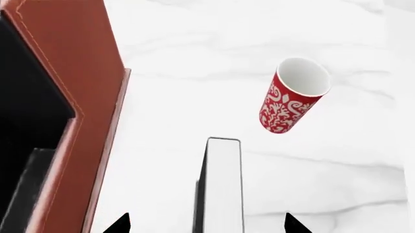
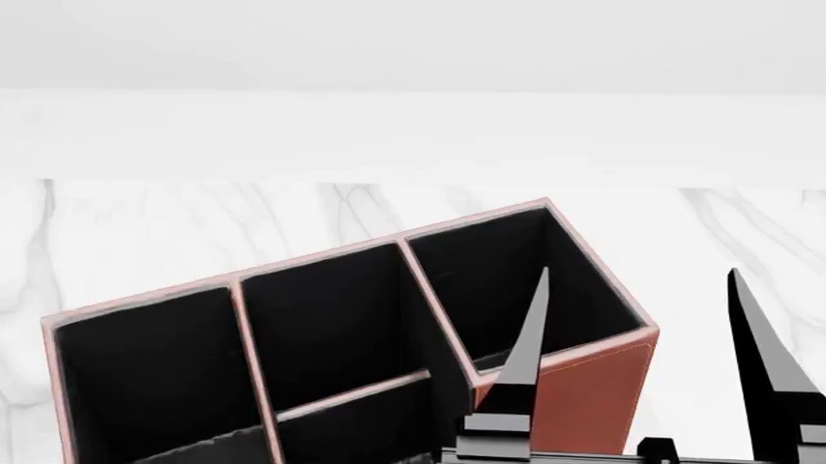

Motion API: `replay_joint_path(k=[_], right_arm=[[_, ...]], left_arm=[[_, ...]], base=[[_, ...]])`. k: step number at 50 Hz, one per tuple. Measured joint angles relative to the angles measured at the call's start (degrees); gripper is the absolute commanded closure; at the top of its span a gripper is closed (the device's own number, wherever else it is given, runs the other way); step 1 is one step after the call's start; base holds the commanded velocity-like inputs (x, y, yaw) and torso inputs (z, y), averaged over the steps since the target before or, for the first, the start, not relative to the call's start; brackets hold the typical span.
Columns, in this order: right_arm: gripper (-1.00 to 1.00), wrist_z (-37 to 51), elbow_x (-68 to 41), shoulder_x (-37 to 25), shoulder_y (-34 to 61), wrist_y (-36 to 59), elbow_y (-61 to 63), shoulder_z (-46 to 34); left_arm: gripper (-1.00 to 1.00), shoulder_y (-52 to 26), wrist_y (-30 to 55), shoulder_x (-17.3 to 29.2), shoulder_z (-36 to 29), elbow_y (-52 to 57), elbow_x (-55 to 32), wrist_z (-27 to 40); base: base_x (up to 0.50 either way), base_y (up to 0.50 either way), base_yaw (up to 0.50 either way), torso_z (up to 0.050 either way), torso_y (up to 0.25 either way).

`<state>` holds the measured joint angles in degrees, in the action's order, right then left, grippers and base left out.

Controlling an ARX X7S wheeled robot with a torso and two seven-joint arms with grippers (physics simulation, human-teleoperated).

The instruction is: Pick up the book and place it in the front compartment of the caddy.

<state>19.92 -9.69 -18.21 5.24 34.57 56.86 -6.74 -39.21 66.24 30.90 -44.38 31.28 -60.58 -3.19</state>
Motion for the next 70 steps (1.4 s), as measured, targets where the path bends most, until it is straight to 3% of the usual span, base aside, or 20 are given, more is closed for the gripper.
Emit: replay_joint_path(k=[21,70], right_arm=[[-1.00,1.15,-0.96,-0.88,0.38,0.21,0.30,-0.43],[-1.00,4.74,-4.78,-3.68,0.79,0.10,1.62,0.17]], left_arm=[[-1.00,-2.18,0.42,-2.35,-7.57,-4.76,6.91,-1.41],[-1.00,-0.51,0.16,-11.36,-15.23,-14.28,11.94,2.90]], base=[[0.00,0.00,0.00,0.000,0.000],[0.00,0.00,0.00,0.000,0.000]])
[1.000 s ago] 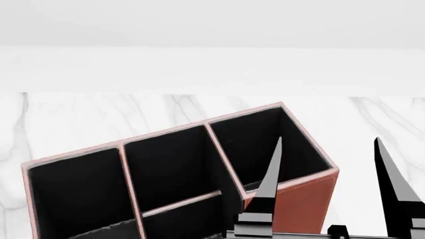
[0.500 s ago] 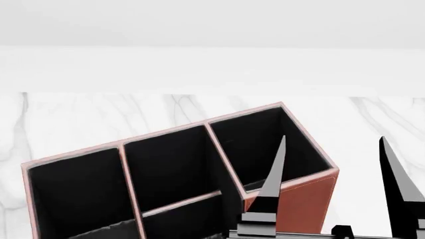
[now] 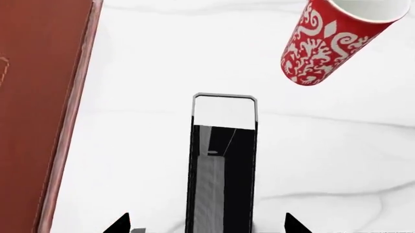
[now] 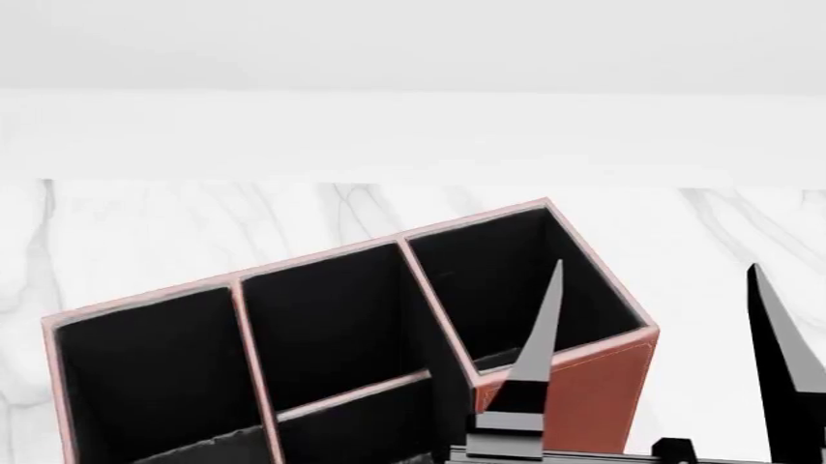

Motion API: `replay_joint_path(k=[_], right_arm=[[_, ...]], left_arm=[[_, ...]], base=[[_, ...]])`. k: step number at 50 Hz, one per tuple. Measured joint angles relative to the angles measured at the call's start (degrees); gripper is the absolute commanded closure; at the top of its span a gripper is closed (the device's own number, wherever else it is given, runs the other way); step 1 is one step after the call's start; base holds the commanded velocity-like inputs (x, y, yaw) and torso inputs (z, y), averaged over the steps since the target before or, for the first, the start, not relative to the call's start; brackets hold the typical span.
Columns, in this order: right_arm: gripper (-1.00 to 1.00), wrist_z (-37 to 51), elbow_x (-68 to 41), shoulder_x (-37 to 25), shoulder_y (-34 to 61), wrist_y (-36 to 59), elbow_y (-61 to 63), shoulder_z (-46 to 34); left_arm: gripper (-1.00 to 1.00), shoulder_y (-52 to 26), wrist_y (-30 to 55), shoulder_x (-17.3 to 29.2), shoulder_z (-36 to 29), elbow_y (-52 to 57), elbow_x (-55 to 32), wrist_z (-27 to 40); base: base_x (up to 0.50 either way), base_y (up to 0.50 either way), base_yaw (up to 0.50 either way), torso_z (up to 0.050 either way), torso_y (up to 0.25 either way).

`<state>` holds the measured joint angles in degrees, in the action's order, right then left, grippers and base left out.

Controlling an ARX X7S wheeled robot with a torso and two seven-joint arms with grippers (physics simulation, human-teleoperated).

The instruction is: Pick up the book and place it in the front compartment of the caddy.

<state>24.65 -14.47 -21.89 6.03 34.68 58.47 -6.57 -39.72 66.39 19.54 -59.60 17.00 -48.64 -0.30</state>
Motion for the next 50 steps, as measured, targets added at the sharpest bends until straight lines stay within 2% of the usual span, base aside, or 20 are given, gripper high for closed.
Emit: replay_joint_path(k=[2,3,13,27,50], right_arm=[[-1.00,0.17,-0.19,-0.14,0.00,-0.03,0.03,0.07],[-1.00,0.25,-0.28,-0.21,0.00,-0.05,0.04,0.10],[-1.00,1.01,-1.00,-0.83,0.12,-0.34,0.01,0.01],[-1.00,2.18,-2.63,-1.87,-0.18,-0.75,0.42,1.04],[-1.00,5.36,-5.21,-4.64,-0.46,-1.63,0.89,1.45]], left_arm=[[-1.00,-0.28,-0.24,0.01,-0.31,-0.24,-0.31,0.00],[1.00,-0.41,-0.31,0.02,-0.42,-0.34,-0.45,0.03],[1.00,-1.12,-0.14,-0.09,-1.22,-0.53,-0.61,-1.27],[1.00,-1.45,2.78,1.10,-0.82,2.62,-1.29,0.29],[1.00,-6.26,12.21,7.64,10.94,16.21,-20.36,5.04]], base=[[0.00,0.00,0.00,0.000,0.000],[0.00,0.00,0.00,0.000,0.000],[0.00,0.00,0.00,0.000,0.000],[0.00,0.00,0.00,0.000,0.000],[0.00,0.00,0.00,0.000,0.000]])
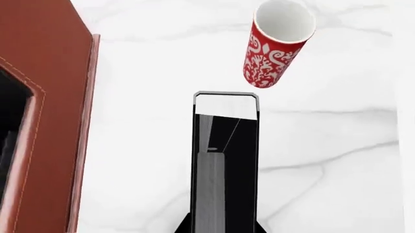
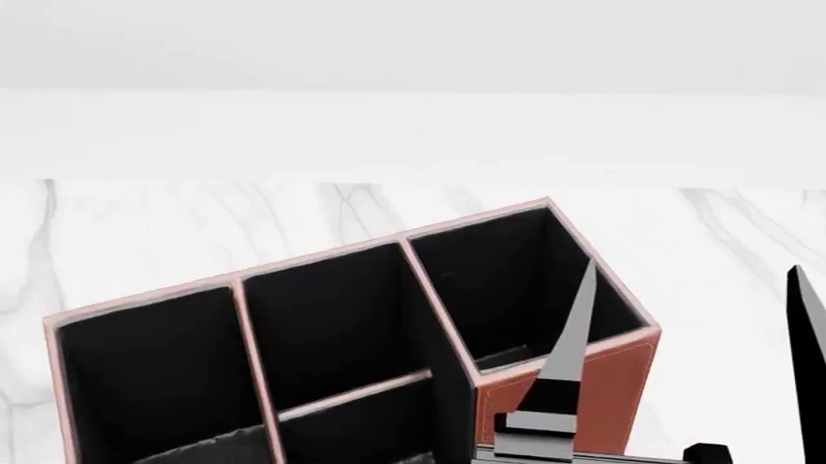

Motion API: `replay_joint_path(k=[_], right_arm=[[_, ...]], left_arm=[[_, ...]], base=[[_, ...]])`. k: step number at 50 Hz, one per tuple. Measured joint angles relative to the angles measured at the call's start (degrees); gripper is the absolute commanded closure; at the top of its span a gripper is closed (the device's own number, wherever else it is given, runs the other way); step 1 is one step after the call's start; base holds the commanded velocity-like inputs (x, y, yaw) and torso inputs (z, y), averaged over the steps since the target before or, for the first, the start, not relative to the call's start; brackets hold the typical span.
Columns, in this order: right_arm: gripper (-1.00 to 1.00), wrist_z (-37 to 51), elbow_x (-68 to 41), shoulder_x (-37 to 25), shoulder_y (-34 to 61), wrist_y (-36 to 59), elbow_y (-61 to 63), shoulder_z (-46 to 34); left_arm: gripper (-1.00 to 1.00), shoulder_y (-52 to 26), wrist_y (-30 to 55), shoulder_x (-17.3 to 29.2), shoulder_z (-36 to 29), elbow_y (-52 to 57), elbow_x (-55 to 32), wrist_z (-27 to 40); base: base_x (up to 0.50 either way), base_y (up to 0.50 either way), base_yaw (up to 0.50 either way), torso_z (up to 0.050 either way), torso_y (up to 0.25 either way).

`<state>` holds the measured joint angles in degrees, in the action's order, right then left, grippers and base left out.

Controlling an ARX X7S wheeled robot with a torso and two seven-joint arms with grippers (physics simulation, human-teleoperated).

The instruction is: Pick up the book and place it in the front compartment of the caddy.

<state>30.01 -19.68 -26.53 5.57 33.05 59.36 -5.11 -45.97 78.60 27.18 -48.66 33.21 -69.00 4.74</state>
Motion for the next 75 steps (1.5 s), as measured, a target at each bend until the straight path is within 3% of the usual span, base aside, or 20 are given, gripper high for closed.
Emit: replay_joint_path(k=[17,33,60,75], right_arm=[[-1.00,2.73,-1.70,-2.38,0.31,-0.91,-0.07,-1.02],[-1.00,4.65,-3.06,-4.13,0.41,-1.88,-0.21,-1.55],[-1.00,7.74,-4.99,-6.89,0.88,-3.14,-0.24,-2.99],[-1.00,9.41,-5.99,-8.39,1.11,-3.98,-0.34,-3.76]], left_arm=[[1.00,-9.69,1.36,2.68,9.86,-0.21,-18.13,5.73],[1.00,-19.67,1.27,4.66,14.05,-5.57,-26.41,7.44],[1.00,-30.17,1.87,9.23,16.42,-12.27,-29.59,5.28],[1.00,-38.73,4.29,9.46,14.79,-16.04,-26.40,0.74]], base=[[0.00,0.00,0.00,0.000,0.000],[0.00,0.00,0.00,0.000,0.001],[0.00,0.00,0.00,0.000,0.001],[0.00,0.00,0.00,0.001,0.001]])
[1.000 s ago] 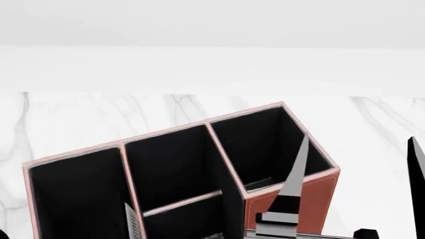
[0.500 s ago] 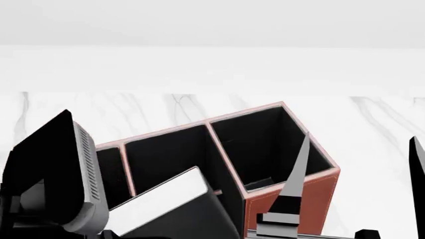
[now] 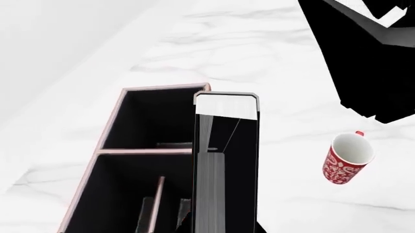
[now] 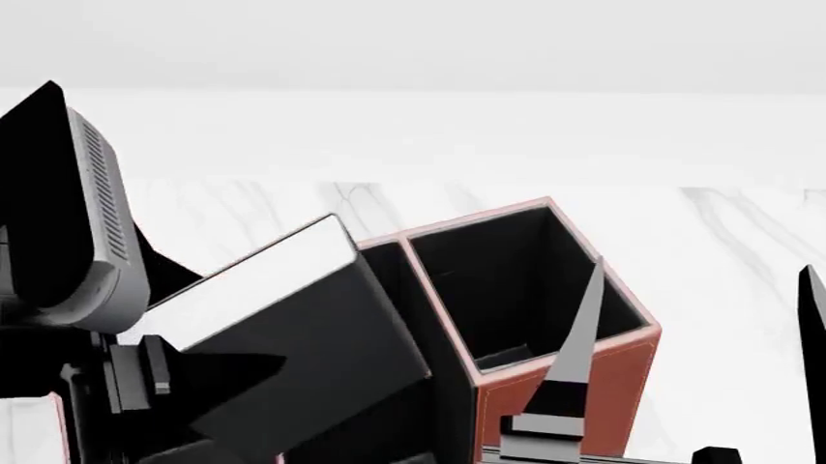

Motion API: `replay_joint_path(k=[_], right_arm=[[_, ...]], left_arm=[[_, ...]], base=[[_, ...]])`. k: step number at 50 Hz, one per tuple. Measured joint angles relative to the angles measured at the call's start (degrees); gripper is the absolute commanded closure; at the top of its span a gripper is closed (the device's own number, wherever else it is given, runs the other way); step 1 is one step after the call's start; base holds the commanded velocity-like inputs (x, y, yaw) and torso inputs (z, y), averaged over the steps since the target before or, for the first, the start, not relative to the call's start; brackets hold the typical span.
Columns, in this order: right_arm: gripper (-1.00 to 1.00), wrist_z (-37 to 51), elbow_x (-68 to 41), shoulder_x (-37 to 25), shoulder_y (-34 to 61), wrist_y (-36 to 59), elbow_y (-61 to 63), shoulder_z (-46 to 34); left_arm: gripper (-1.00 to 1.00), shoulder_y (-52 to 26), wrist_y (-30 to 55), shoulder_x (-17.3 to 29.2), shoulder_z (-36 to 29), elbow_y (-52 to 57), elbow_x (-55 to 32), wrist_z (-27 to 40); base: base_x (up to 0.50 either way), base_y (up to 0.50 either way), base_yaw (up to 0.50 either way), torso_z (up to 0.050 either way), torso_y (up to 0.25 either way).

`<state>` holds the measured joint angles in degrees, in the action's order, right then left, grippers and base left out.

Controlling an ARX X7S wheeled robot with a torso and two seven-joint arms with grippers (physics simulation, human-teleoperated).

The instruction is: Pick up the book and place it in the front compartment of the caddy.

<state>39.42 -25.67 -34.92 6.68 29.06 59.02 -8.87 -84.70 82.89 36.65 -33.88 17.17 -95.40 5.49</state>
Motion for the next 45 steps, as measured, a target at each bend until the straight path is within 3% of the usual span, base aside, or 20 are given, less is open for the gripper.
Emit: replay_joint_path(k=[13,26,45], right_arm=[[-1.00,1.86,-1.35,-1.64,0.54,-0.54,0.32,-0.58],[-1.00,3.99,-3.01,-3.74,0.53,-2.48,0.18,-0.95],[-1.00,5.75,-4.60,-5.59,-0.12,-5.08,-0.38,-0.95]], left_arm=[[1.00,-8.41,0.90,-2.37,-6.49,-2.74,9.86,-8.50],[1.00,-14.32,-2.27,-4.88,-17.00,-5.13,23.02,-17.58],[1.00,-15.99,-5.98,-8.94,-25.42,-10.74,30.28,-25.18]], base=[[0.00,0.00,0.00,0.000,0.002],[0.00,0.00,0.00,0.000,0.001],[0.00,0.00,0.00,0.000,0.001]])
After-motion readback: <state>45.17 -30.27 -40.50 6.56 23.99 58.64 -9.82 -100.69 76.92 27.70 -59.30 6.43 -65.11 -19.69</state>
